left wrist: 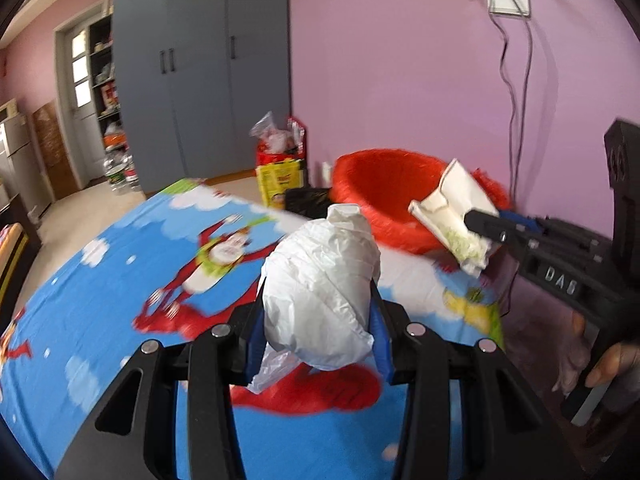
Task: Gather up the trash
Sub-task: 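Carry the tissue packet and plastic bag to the red bin and release both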
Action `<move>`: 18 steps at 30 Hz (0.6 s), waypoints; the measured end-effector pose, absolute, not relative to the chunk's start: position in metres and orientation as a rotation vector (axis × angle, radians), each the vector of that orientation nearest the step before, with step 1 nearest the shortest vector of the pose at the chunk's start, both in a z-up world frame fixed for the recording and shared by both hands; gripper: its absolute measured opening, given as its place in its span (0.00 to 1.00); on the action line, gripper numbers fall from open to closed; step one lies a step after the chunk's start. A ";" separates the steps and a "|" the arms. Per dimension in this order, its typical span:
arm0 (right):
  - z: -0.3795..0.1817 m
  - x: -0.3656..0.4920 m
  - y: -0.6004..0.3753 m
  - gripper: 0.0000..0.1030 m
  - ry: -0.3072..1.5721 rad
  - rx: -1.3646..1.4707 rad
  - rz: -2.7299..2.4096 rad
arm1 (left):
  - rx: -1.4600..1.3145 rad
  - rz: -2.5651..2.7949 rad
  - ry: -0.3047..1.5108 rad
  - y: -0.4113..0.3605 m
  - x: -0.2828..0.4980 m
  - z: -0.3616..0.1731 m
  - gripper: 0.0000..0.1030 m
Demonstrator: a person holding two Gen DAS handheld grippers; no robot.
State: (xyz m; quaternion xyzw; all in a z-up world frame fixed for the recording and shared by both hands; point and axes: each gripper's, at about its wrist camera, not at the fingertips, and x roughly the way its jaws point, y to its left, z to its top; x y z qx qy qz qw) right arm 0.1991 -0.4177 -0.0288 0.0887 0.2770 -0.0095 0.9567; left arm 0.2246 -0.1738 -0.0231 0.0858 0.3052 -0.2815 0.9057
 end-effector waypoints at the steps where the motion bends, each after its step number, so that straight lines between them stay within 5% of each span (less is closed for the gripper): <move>1: -0.029 0.199 -0.424 0.25 0.563 0.184 -0.030 | 0.175 -0.592 0.627 -0.179 0.228 -0.021 0.41; 18: -0.043 0.244 -0.506 0.25 0.580 0.207 -0.149 | 0.106 -0.755 0.623 -0.299 0.321 0.002 0.42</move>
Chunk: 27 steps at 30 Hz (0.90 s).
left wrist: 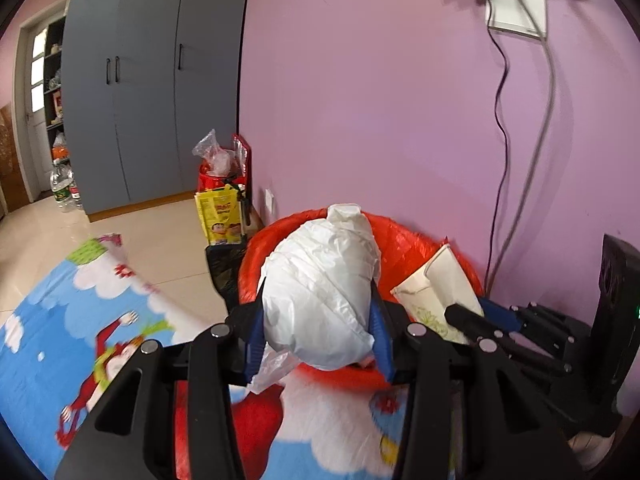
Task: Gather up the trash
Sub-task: 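Carry the tissue packet and plastic bag to the red bin and release both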
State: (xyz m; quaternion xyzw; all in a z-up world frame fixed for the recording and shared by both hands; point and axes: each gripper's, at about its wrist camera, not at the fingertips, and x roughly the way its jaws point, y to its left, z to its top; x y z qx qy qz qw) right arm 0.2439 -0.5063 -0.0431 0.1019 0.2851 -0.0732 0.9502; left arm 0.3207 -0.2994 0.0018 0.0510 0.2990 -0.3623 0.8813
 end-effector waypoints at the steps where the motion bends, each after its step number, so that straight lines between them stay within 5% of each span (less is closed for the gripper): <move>1: -0.045 0.249 -0.511 0.25 0.580 0.207 -0.153 | 0.104 -0.759 0.627 -0.304 0.326 0.000 0.42; 13: -0.070 0.297 -0.536 0.26 0.615 0.197 -0.187 | 0.121 -0.783 0.643 -0.358 0.373 -0.020 0.46; 15: -0.073 0.303 -0.538 0.27 0.626 0.186 -0.191 | 0.117 -0.772 0.640 -0.363 0.383 -0.020 0.56; 19: -0.072 0.306 -0.540 0.77 0.606 0.174 -0.209 | 0.111 -0.741 0.616 -0.365 0.402 -0.014 0.75; 27: -0.039 0.270 -0.520 0.77 0.541 0.138 -0.216 | 0.119 -0.655 0.505 -0.329 0.386 0.028 0.95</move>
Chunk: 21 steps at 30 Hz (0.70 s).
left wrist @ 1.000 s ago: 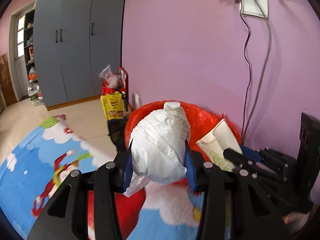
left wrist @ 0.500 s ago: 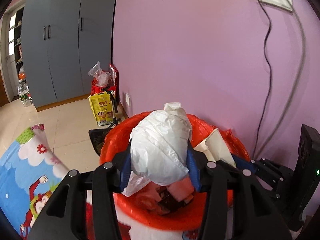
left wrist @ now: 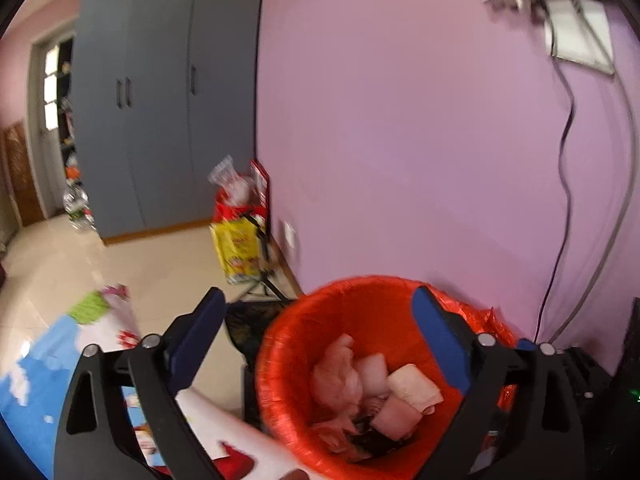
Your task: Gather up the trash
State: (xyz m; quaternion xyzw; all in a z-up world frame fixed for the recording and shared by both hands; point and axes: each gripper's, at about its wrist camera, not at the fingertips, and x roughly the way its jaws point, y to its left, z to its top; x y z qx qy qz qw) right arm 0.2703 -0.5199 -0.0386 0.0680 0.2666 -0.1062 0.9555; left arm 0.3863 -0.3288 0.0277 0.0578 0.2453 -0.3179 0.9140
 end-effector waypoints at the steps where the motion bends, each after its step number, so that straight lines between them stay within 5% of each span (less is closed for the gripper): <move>1: -0.032 0.264 -0.518 0.77 0.529 0.140 -0.214 | 0.124 -0.642 0.486 -0.324 0.381 0.034 0.95; 10: 0.031 0.195 -0.477 0.82 0.462 0.110 -0.179 | 0.144 -0.482 0.370 -0.251 0.301 0.086 0.96; 21: 0.057 0.134 -0.444 0.82 0.473 0.073 -0.203 | 0.182 -0.414 0.407 -0.201 0.217 0.078 0.96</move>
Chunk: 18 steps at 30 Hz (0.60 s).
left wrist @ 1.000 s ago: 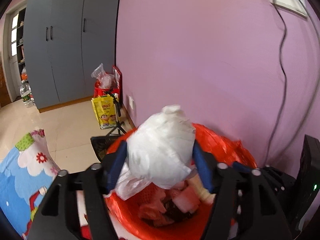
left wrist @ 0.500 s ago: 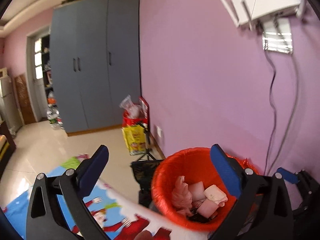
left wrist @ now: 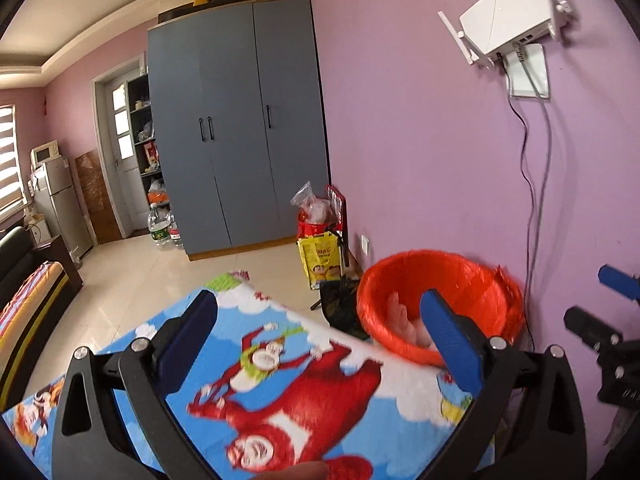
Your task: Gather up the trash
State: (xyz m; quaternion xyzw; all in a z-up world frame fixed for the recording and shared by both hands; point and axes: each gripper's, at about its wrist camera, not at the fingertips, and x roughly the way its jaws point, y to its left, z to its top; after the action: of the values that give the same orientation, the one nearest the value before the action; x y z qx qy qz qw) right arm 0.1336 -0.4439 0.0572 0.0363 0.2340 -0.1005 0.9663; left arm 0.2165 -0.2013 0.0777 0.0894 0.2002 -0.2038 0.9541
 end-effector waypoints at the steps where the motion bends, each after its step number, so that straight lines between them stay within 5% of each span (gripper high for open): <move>1: 0.056 0.131 -0.443 0.82 0.479 0.074 -0.202 | 0.182 -0.419 0.411 -0.198 0.210 0.074 0.96; 18: 0.056 0.107 -0.417 0.82 0.590 0.045 -0.179 | 0.194 -0.464 0.490 -0.174 0.151 0.044 0.96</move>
State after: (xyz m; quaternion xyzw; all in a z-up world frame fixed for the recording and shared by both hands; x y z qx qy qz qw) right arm 0.1073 -0.4170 0.0559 0.0222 0.2901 -0.0880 0.9527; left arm 0.1505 -0.1739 0.0441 0.0949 0.2402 -0.2271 0.9390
